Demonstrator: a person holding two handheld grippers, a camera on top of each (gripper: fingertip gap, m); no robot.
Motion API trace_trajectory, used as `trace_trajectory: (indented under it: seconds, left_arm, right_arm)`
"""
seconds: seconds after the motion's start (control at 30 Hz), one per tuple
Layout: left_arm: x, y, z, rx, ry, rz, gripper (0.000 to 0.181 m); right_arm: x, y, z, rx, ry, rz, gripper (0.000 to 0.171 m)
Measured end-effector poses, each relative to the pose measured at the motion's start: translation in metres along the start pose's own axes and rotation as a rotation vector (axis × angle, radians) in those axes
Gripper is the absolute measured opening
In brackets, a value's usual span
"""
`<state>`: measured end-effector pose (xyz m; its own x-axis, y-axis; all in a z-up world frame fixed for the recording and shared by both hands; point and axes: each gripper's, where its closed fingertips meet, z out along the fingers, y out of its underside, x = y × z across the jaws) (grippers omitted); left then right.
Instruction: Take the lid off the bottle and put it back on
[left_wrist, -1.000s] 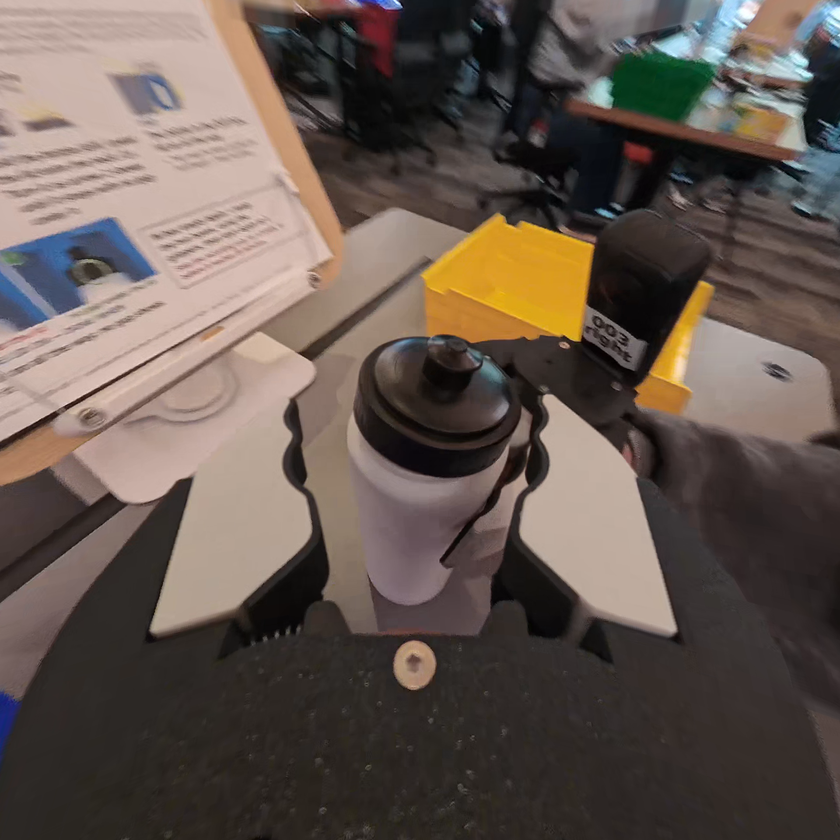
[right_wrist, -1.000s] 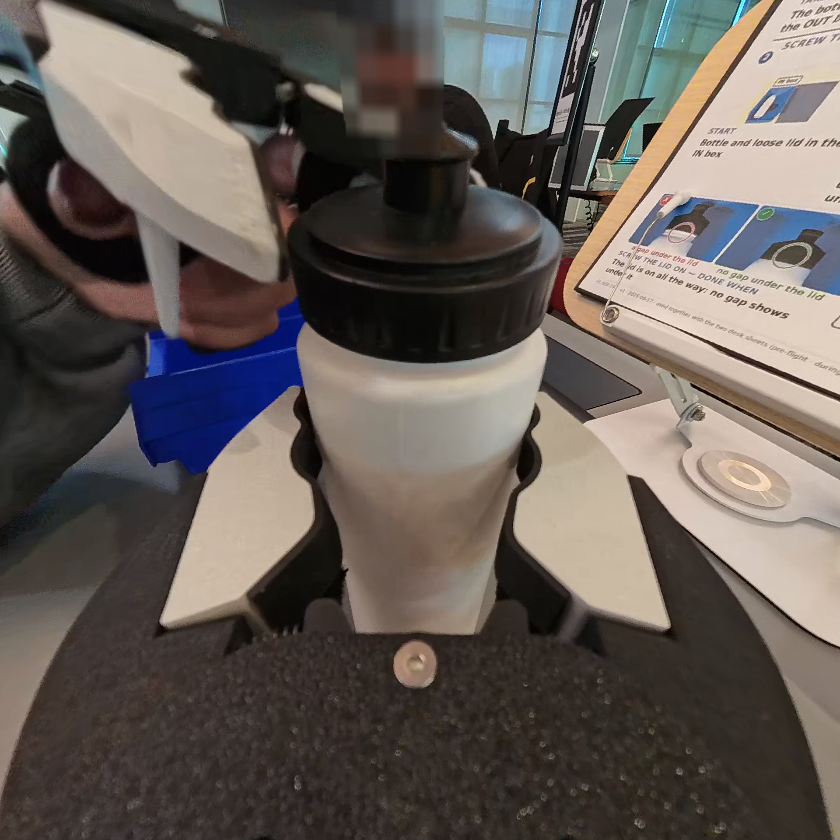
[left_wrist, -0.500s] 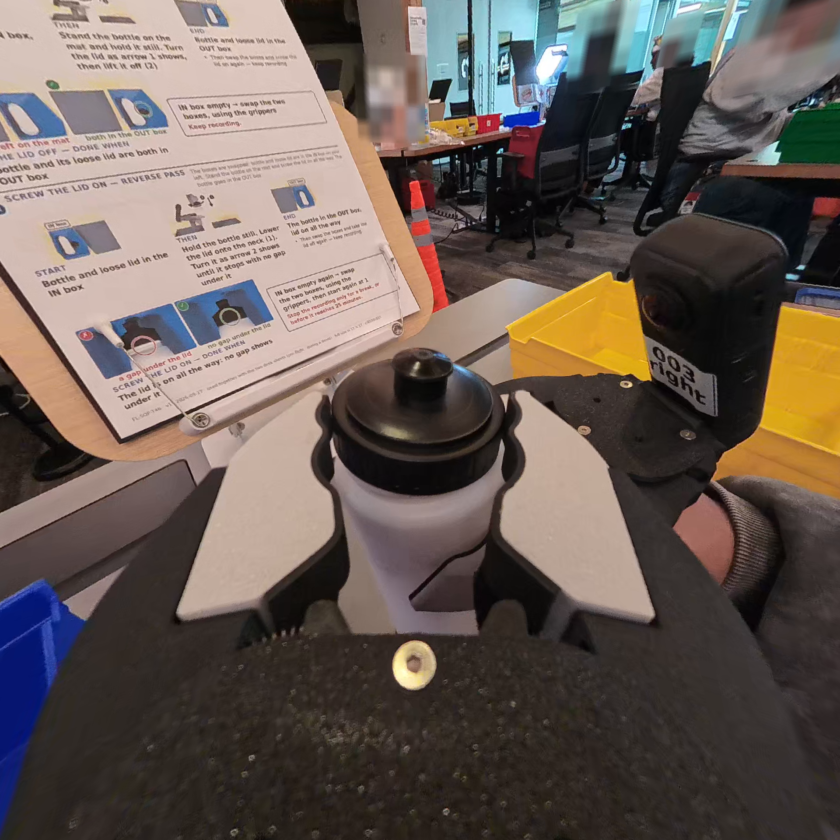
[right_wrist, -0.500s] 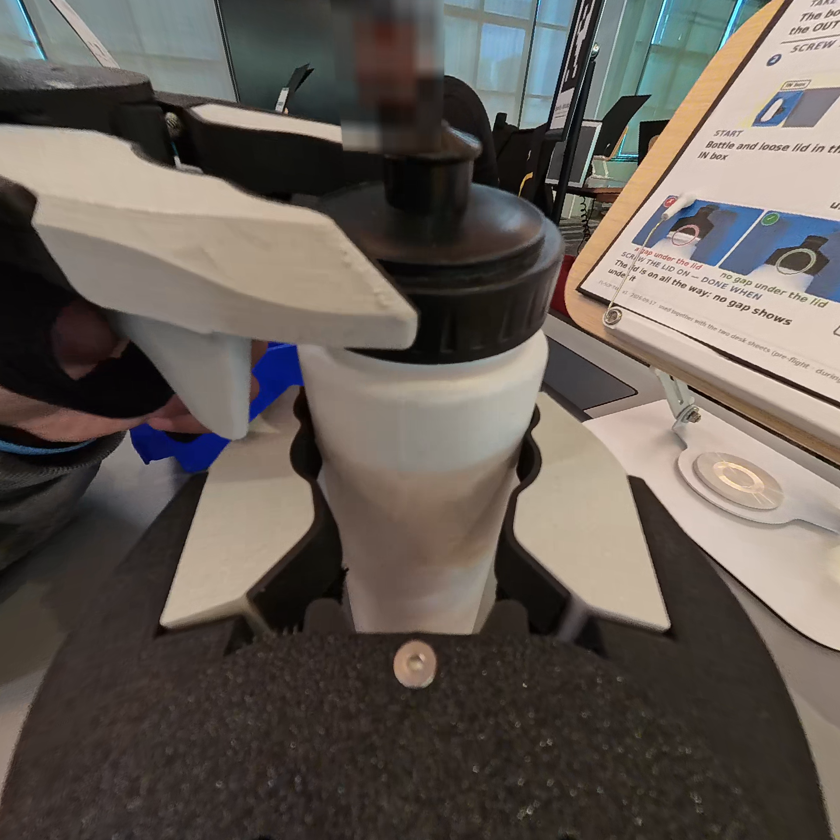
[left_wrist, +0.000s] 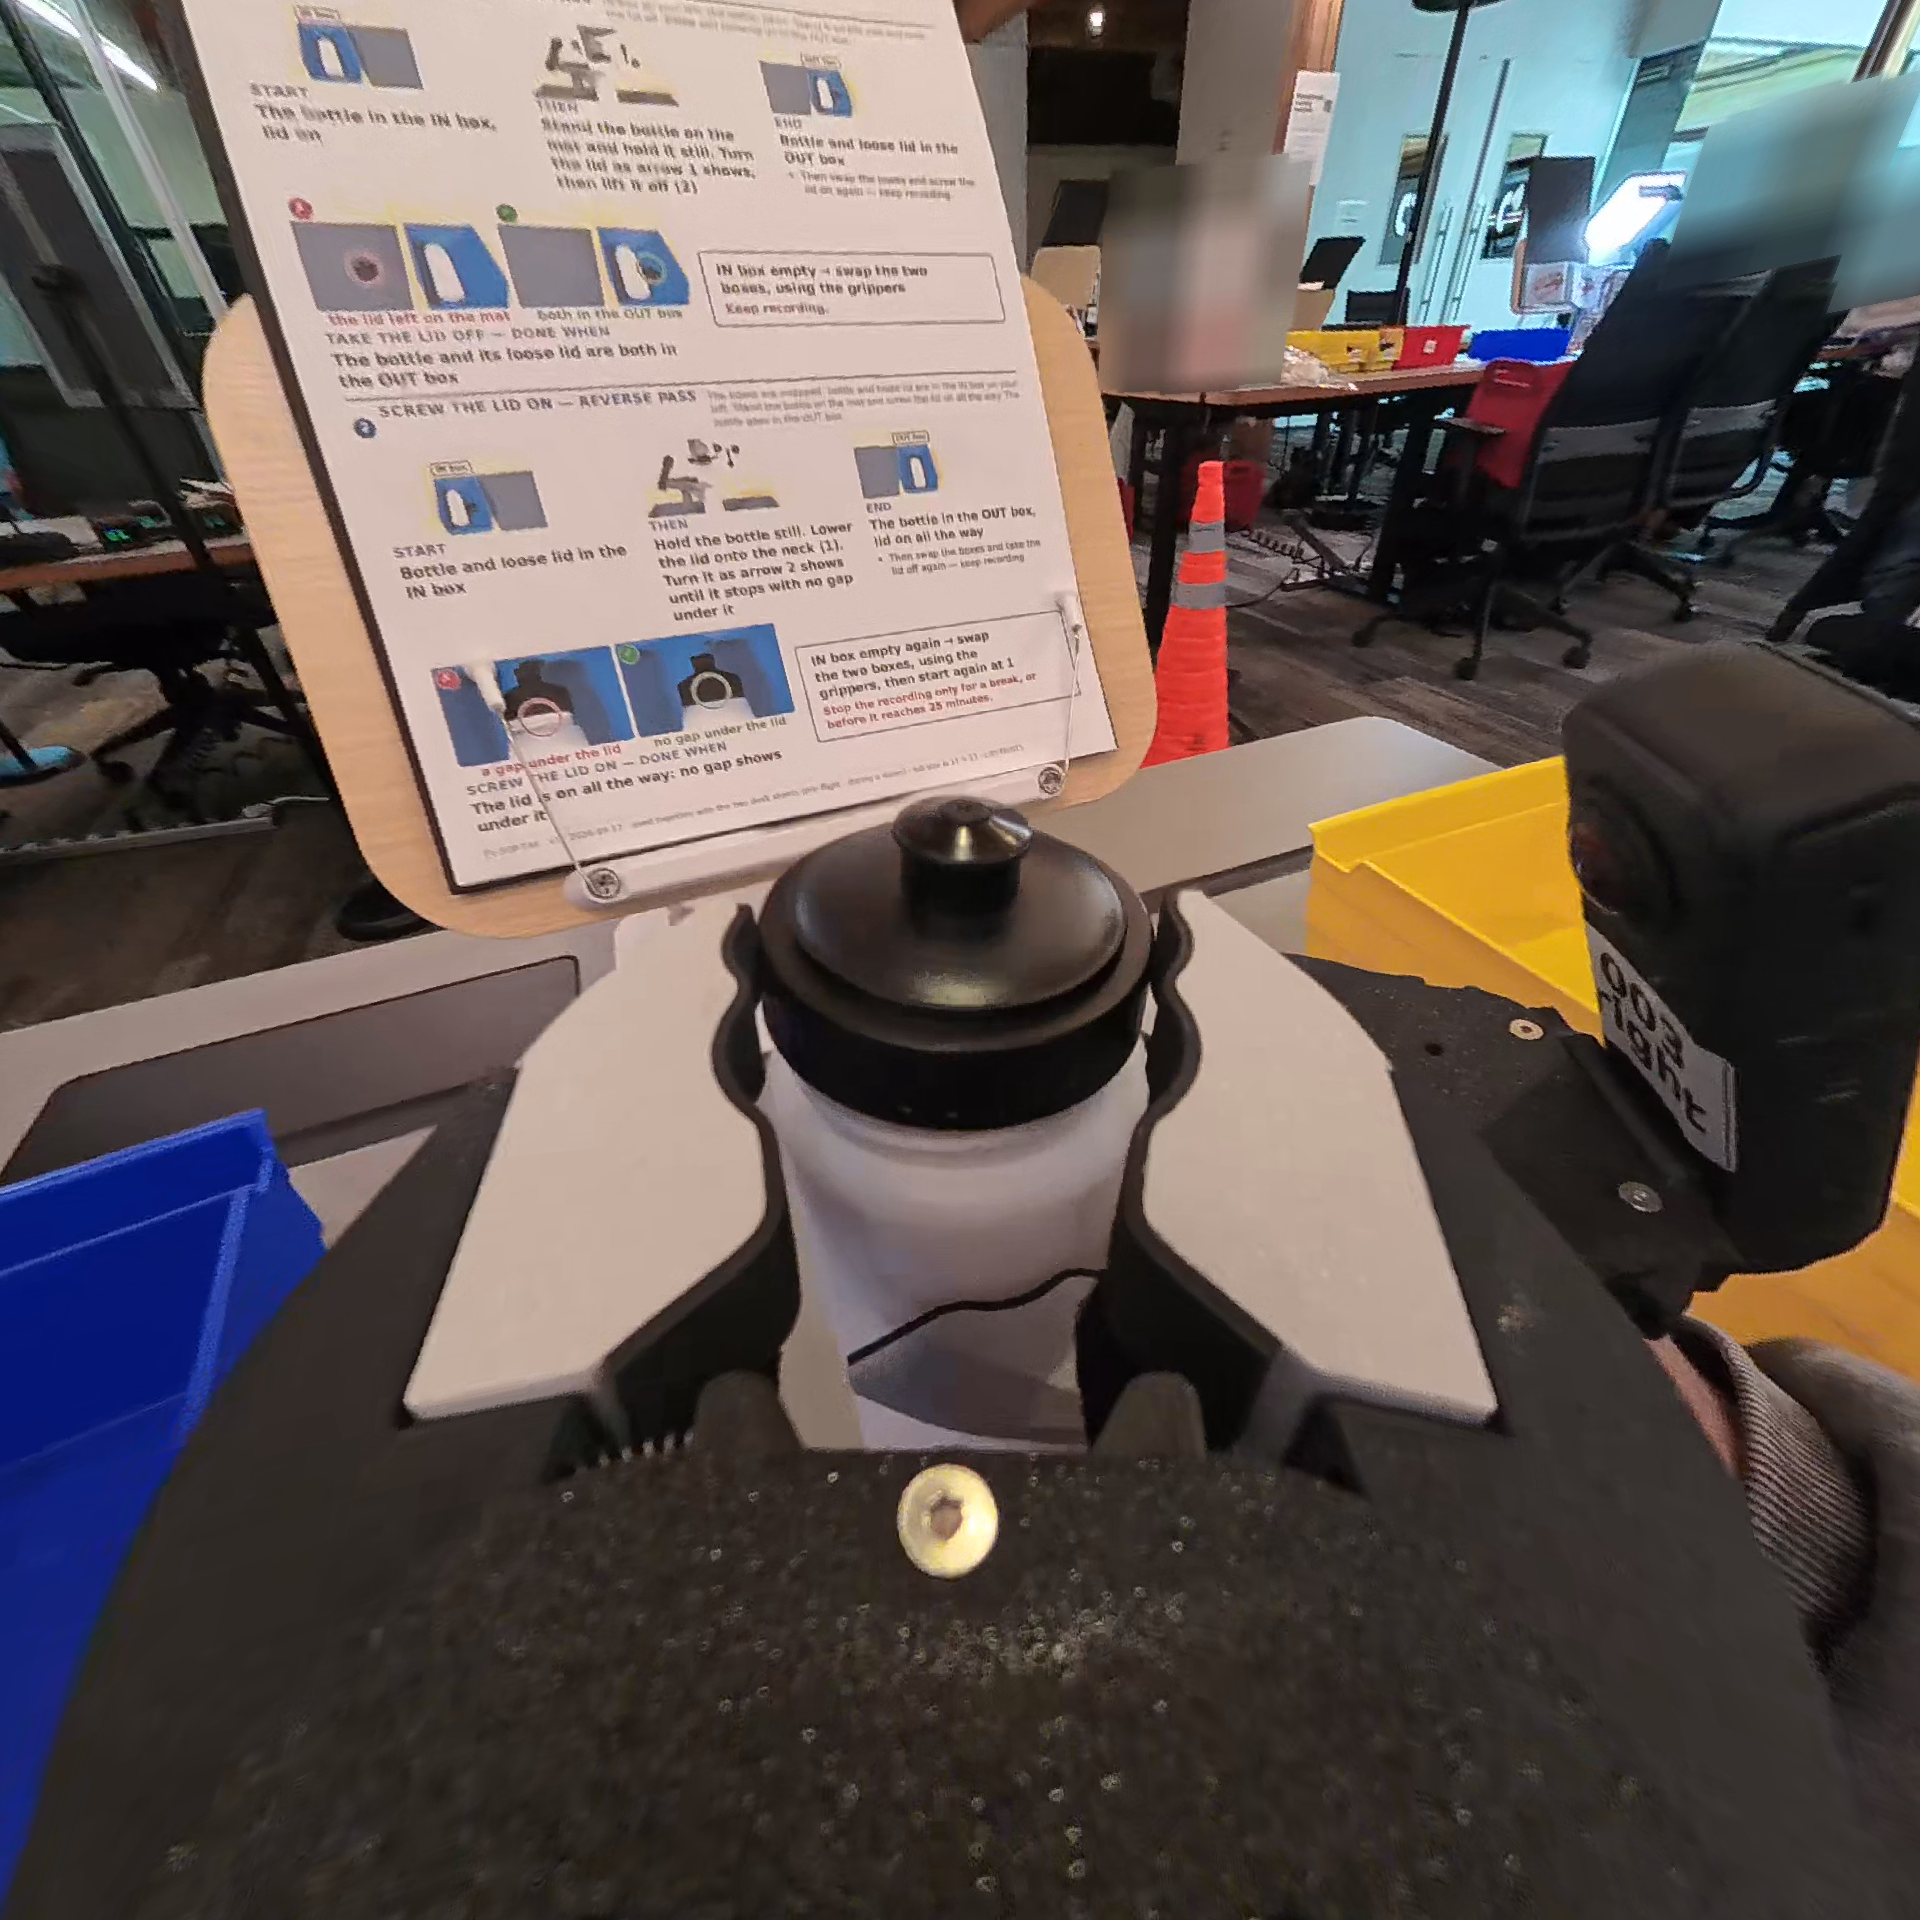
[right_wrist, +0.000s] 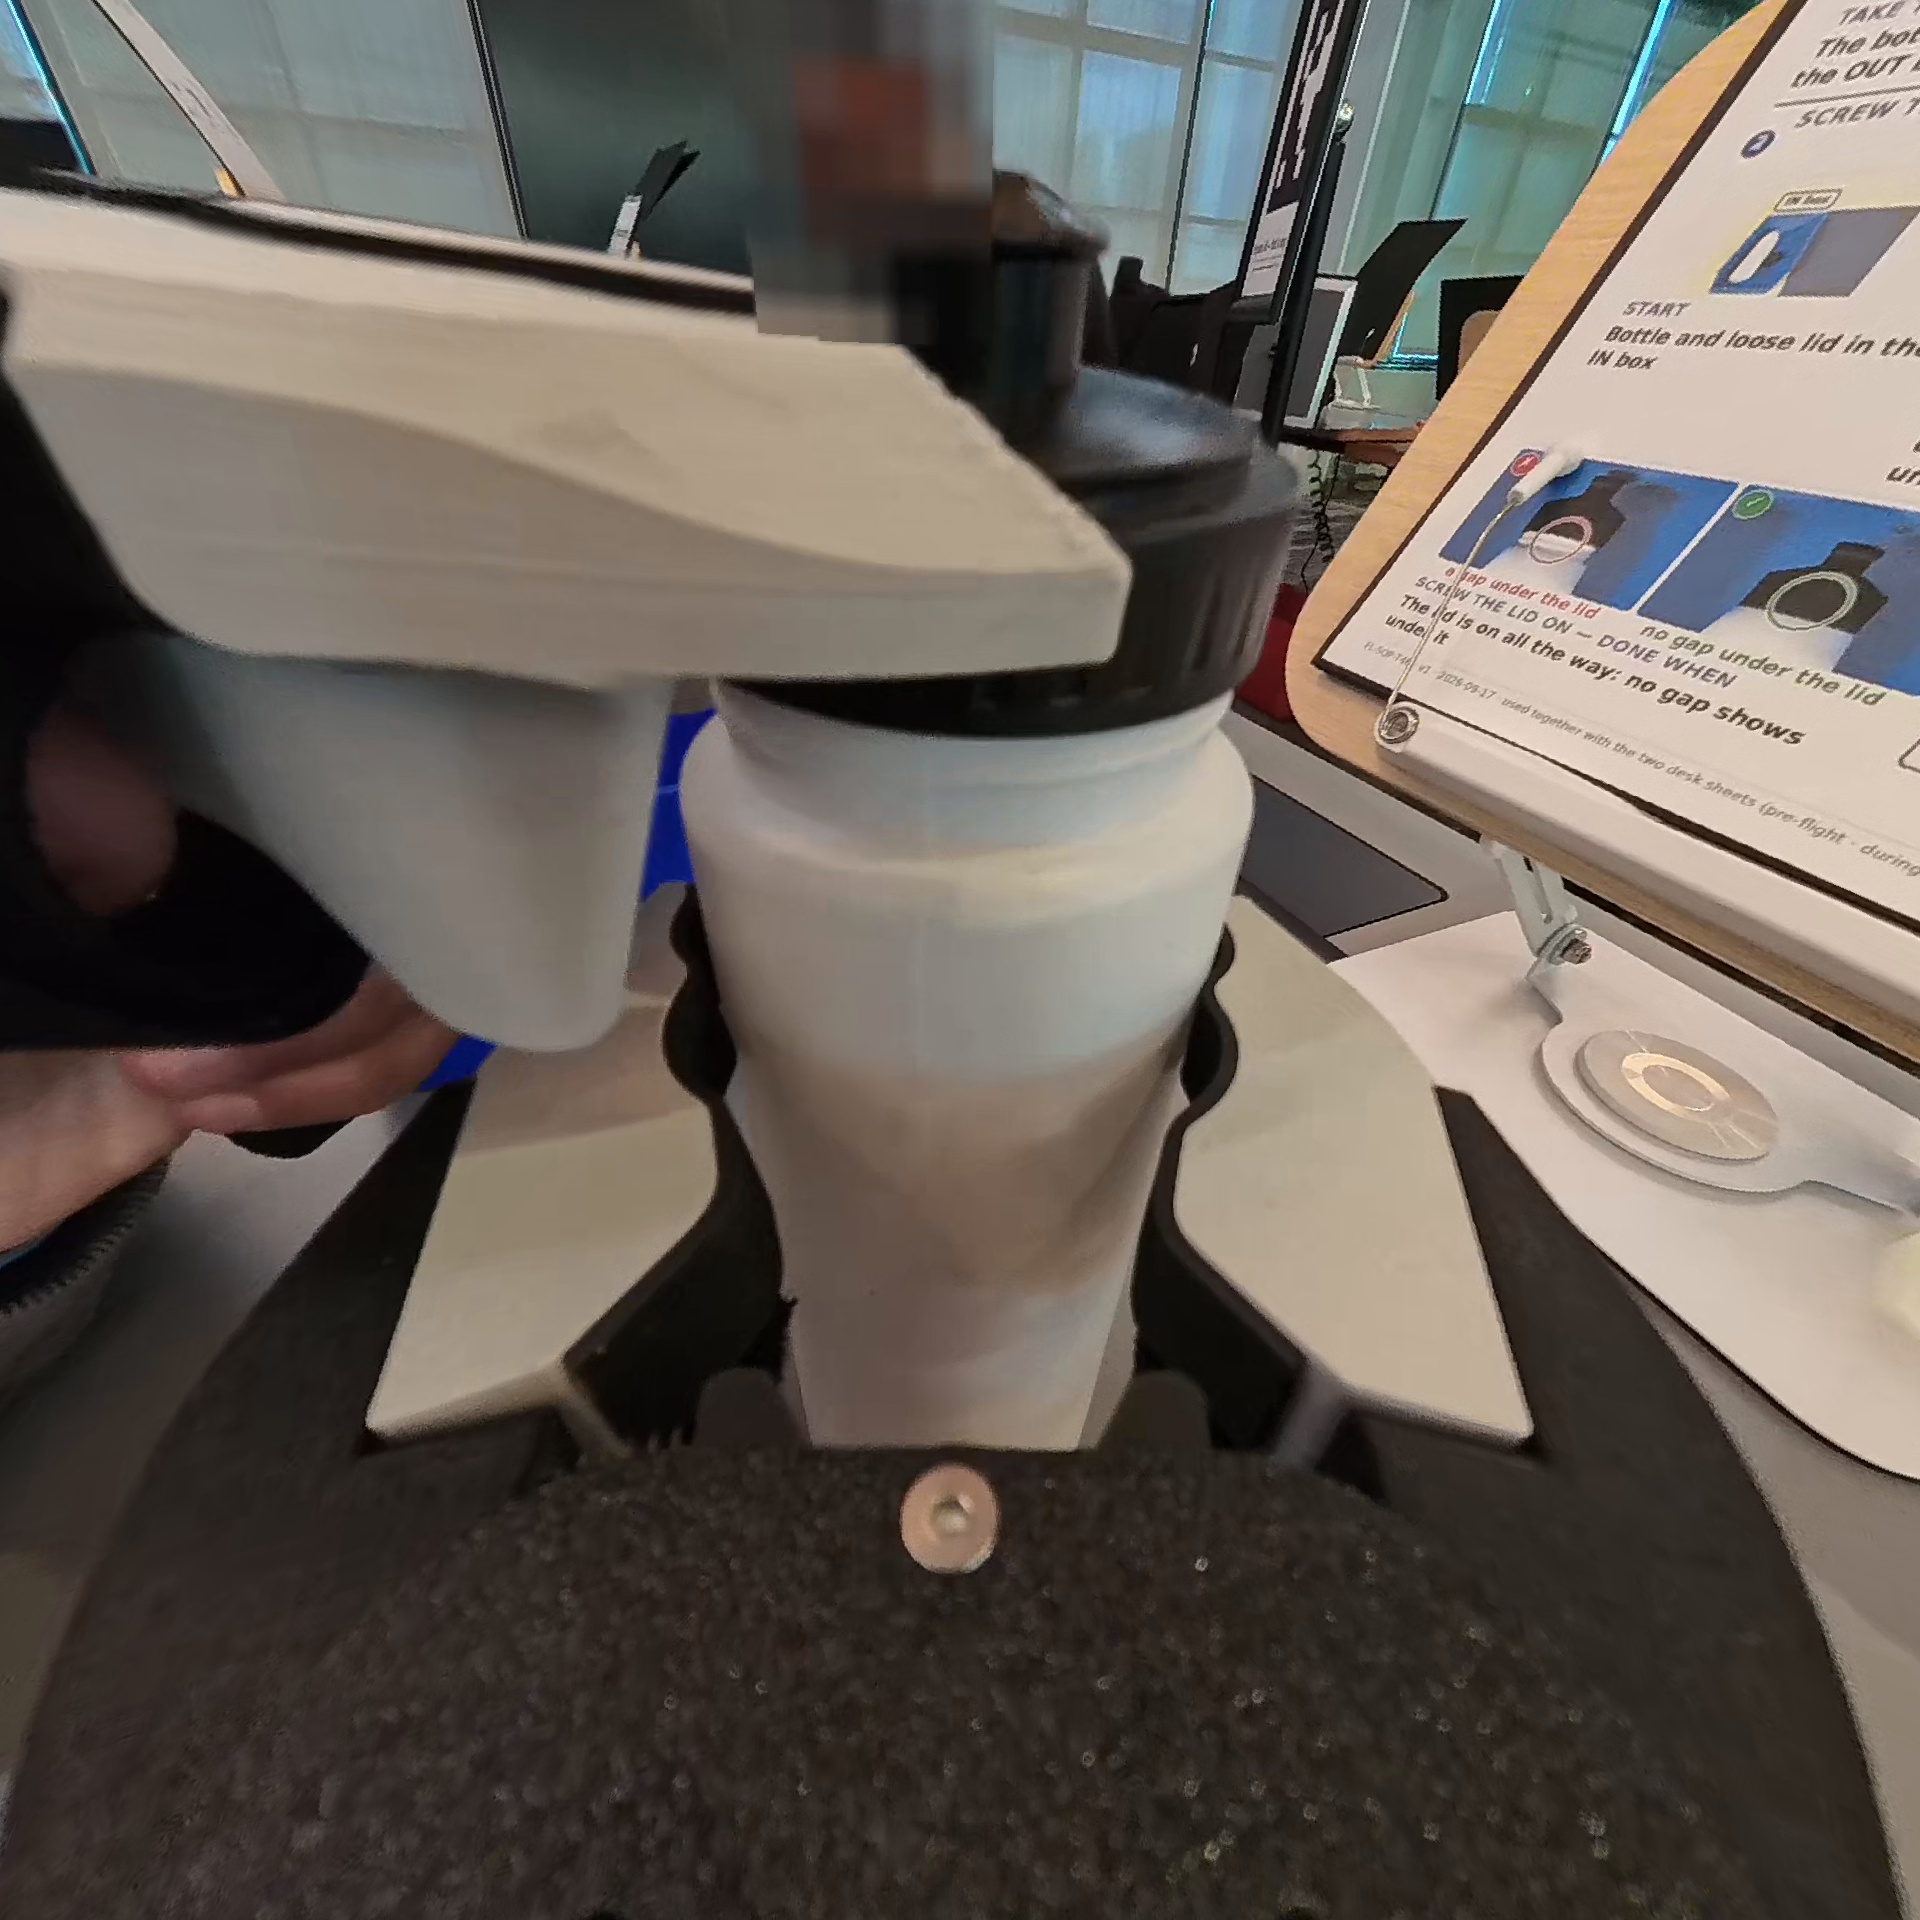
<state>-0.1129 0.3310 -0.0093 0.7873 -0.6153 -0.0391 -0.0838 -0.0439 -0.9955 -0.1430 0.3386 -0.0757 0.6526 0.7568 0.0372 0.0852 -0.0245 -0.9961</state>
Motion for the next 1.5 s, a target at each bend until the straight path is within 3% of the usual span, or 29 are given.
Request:
trace_trajectory:
  seconds: [0.3,0.7,0.93,1.07,1.2,1.37,1.5]
  left_arm:
    - [0.001,0.006,-0.001,0.012,0.096,-0.03,0.072]
    - [0.007,0.007,-0.008,0.097,0.66,-0.103,0.072]
    - [-0.015,0.0,-0.015,0.179,0.391,-0.194,0.09]
    - [-0.009,0.015,-0.009,0.118,0.272,-0.164,0.104]
    - [-0.009,0.009,-0.01,0.144,0.236,-0.165,0.095]
    - [-0.002,0.007,-0.015,0.151,0.316,-0.13,0.069]
    - [-0.001,0.008,-0.016,0.117,0.38,-0.097,0.068]
  right_arm:
    - [-0.001,0.0,0.0,-0.003,-0.003,-0.005,0.087]
    - [-0.007,-0.001,0.001,0.02,-0.061,0.013,0.087]
    - [-0.005,0.0,0.001,0.015,-0.055,0.026,0.087]
    - [-0.007,0.0,0.002,0.006,-0.049,0.01,0.087]
    - [-0.005,0.0,0.001,0.005,-0.047,0.02,0.087]
    - [-0.008,0.0,0.002,0.002,-0.047,0.0,0.087]
    - [-0.009,0.0,0.002,0.004,-0.053,-0.001,0.087]
